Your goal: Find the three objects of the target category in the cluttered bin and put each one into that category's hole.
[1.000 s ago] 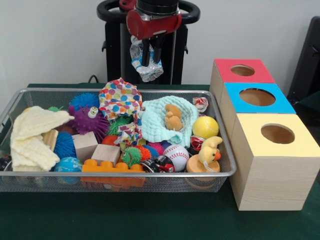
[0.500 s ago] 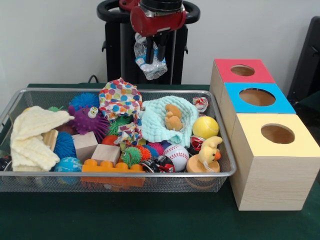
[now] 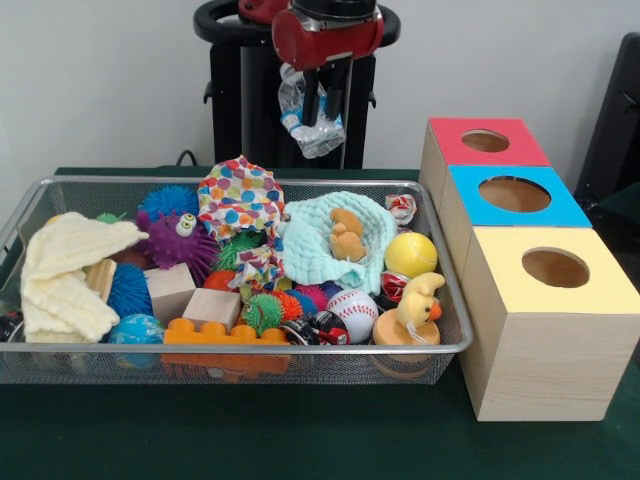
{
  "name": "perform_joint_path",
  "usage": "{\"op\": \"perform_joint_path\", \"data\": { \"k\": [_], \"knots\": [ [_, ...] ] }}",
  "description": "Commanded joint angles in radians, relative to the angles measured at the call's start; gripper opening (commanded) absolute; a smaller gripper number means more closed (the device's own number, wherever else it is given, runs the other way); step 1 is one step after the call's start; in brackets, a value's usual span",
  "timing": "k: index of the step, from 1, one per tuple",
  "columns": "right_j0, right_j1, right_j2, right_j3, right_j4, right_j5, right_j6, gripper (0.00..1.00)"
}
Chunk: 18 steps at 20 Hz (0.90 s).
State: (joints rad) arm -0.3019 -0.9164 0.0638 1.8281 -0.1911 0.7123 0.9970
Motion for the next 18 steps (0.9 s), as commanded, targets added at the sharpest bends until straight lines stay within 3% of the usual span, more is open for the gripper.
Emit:
{"op": "perform_joint_path", "data": {
  "k": [1, 18],
  "knots": [
    [0.041, 0.018, -0.014, -0.036, 0.035, 0.013, 0.261, 0.0],
    [0.117, 0.028, -0.075, -0.036, 0.09, 0.005, 0.303, 0.0]
  ]
}}
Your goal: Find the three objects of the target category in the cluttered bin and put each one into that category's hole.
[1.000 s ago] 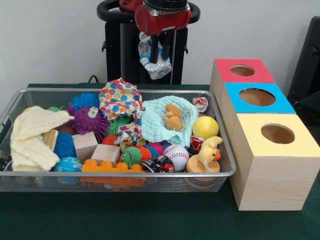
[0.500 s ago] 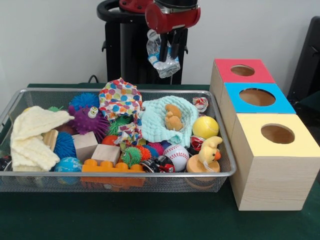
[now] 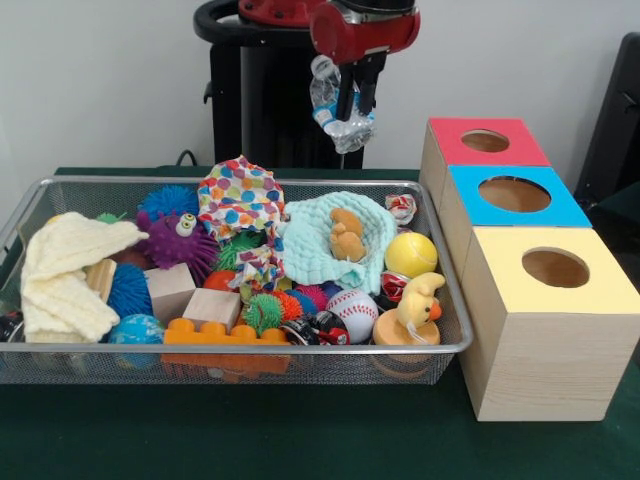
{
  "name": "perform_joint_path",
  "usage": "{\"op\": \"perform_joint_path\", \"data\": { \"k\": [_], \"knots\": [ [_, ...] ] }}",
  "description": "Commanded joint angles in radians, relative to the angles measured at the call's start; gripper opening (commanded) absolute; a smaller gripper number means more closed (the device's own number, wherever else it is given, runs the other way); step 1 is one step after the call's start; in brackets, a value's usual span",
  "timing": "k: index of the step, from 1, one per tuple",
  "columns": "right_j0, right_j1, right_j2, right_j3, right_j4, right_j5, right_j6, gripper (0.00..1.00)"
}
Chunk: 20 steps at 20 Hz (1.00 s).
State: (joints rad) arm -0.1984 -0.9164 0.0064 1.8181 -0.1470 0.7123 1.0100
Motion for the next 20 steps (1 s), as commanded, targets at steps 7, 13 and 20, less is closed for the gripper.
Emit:
{"op": "perform_joint_path", "data": {
  "k": [7, 13, 20],
  "knots": [
    [0.038, 0.034, -0.04, -0.024, 0.071, -0.005, 0.299, 0.0],
    [0.055, 0.037, -0.057, -0.017, 0.09, -0.015, 0.304, 0.0],
    [0.078, 0.043, -0.076, -0.012, 0.114, -0.026, 0.313, 0.0]
  ]
}}
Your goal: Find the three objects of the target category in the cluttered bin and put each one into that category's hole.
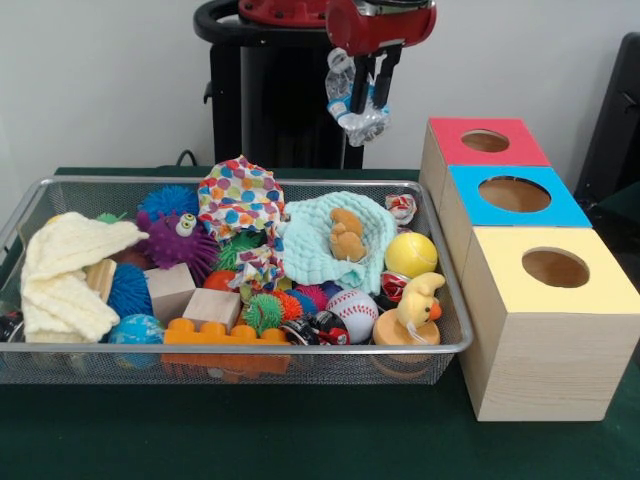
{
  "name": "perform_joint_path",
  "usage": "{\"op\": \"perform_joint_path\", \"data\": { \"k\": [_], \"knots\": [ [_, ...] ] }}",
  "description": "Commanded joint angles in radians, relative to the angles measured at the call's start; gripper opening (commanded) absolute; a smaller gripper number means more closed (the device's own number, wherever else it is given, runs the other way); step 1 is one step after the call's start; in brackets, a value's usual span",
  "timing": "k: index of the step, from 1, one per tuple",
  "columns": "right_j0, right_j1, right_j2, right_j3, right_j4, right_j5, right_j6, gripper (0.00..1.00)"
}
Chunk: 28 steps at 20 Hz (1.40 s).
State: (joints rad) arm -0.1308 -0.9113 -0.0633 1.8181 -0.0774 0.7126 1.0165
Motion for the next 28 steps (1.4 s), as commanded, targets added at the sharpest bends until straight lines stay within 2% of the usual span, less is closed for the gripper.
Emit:
{"op": "perform_joint_path", "data": {
  "k": [1, 14, 28],
  "knots": [
    [0.013, 0.038, -0.009, -0.011, 0.048, -0.028, 0.309, 0.0],
    [0.056, 0.055, -0.041, -0.003, 0.092, -0.054, 0.339, 0.0],
    [0.088, 0.059, -0.05, 0.001, 0.107, -0.059, 0.397, 0.0]
  ]
}}
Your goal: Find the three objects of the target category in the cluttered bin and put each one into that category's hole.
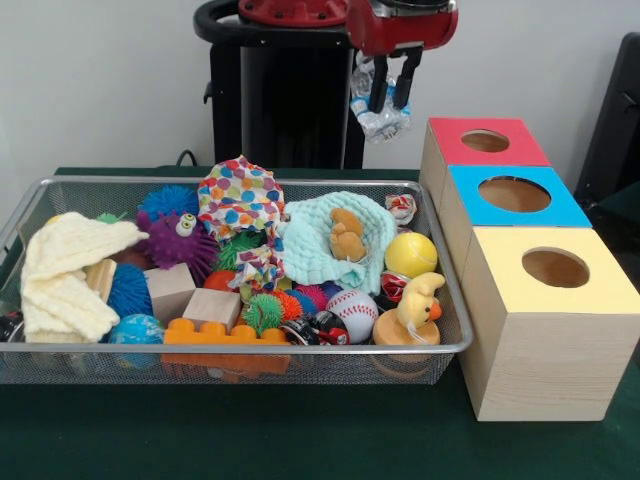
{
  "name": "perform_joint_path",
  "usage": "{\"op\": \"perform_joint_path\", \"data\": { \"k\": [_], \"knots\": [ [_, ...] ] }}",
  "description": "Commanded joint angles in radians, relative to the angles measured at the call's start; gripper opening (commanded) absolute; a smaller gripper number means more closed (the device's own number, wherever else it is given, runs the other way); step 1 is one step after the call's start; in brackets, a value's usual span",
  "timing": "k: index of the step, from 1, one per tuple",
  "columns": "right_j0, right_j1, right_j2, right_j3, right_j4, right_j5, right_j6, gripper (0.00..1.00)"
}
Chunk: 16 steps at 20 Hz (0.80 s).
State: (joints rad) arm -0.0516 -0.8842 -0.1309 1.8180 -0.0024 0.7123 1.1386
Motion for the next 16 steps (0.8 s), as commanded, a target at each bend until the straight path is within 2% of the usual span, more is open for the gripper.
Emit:
{"op": "perform_joint_path", "data": {
  "k": [1, 16],
  "knots": [
    [0.012, 0.032, 0.017, 0.001, 0.034, -0.059, 0.28, 0.0],
    [0.046, 0.042, 0.007, -0.011, 0.05, -0.054, 0.34, 0.0]
  ]
}}
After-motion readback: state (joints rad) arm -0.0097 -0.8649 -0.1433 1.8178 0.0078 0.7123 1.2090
